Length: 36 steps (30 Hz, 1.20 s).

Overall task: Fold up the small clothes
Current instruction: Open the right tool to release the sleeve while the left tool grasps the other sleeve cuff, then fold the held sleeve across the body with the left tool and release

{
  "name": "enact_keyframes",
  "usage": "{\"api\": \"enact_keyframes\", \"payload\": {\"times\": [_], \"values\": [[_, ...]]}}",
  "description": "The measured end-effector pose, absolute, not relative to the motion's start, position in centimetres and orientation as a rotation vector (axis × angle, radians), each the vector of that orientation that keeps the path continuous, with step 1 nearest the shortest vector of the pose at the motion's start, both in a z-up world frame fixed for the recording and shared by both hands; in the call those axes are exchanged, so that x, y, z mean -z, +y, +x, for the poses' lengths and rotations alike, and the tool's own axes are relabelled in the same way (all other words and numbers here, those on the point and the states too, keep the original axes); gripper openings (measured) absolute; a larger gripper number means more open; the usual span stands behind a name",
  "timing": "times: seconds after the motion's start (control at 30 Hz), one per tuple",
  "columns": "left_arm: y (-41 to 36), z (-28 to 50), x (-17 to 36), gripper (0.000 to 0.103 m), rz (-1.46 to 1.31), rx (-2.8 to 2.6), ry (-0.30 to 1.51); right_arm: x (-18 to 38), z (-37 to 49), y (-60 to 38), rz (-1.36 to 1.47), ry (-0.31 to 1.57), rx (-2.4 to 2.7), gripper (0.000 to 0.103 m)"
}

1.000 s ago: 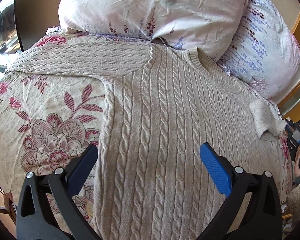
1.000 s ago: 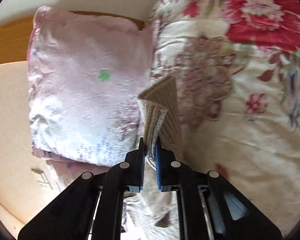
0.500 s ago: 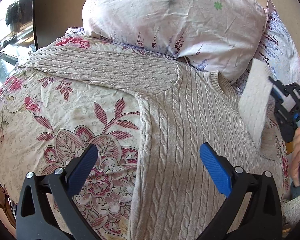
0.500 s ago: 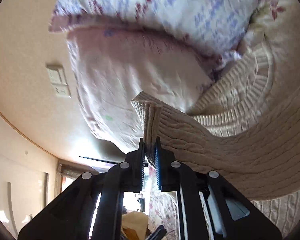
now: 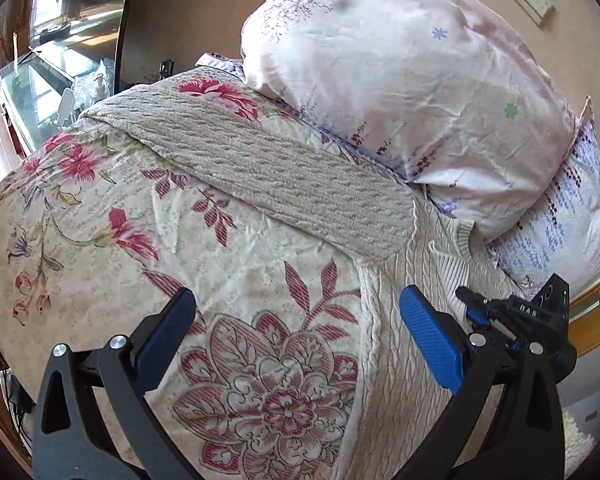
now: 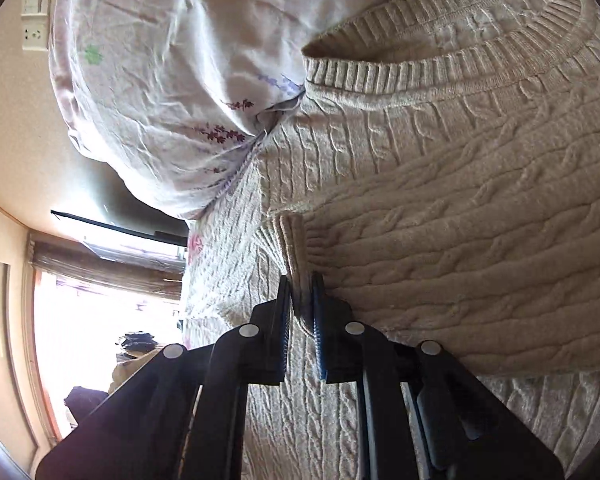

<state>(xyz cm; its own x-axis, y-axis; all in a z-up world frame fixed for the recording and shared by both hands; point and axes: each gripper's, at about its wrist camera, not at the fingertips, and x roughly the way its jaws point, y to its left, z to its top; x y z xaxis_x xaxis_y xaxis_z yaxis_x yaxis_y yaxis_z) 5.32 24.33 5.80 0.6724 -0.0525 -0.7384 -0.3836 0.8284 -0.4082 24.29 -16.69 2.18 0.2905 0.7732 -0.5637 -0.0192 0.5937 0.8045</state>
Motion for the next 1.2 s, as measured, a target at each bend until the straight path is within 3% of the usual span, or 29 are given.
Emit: {"api": "enact_keyframes", "payload": {"times": [0.1,0.17,0.23,0.57,0.77,0.87,0.93,1.07,1.17,1.2], "values": [[26.6,6.5,-5.5,0.101,-0.651,-0.198,0.823,-2.8,24.2,-15.0,0.706,1.193,-0.621,0.029],[28.3,7.2,-5.2,0.101,-0.724,-0.188,0.812,-3.6,24.4,-14.1,0.649,1.185,-0.65,0.055],[30.2,7.7,-4.6,0.101,-0.826,-0.164,0.794,-4.0,23.9,-13.2,0.598,1.202,-0.679,0.066],[38.0,9.9,-1.7,0.1,-1.189,-0.212,0.716,-6.5,20.9,-14.2,0.64,1.195,-0.723,0.078],[41.8,10.3,0.4,0.077,-1.392,-0.27,0.625,-7.0,18.7,-15.6,0.623,1.2,-0.709,0.079],[43.5,10.3,0.9,0.065,-1.432,-0.308,0.564,-6.5,18.5,-16.1,0.626,1.214,-0.686,0.079],[44.2,10.5,1.4,0.051,-1.45,-0.325,0.554,-6.4,17.7,-17.6,0.638,1.217,-0.664,0.079],[44.8,10.9,1.8,0.037,-1.469,-0.327,0.557,-6.2,16.9,-19.9,0.664,1.21,-0.626,0.079],[44.9,10.8,2.0,0.008,-1.483,-0.327,0.538,-6.1,16.3,-21.3,0.681,1.208,-0.605,0.079],[44.8,10.8,1.9,0.007,-1.492,-0.319,0.523,-6.1,16.1,-21.7,0.684,1.208,-0.599,0.079]]}}
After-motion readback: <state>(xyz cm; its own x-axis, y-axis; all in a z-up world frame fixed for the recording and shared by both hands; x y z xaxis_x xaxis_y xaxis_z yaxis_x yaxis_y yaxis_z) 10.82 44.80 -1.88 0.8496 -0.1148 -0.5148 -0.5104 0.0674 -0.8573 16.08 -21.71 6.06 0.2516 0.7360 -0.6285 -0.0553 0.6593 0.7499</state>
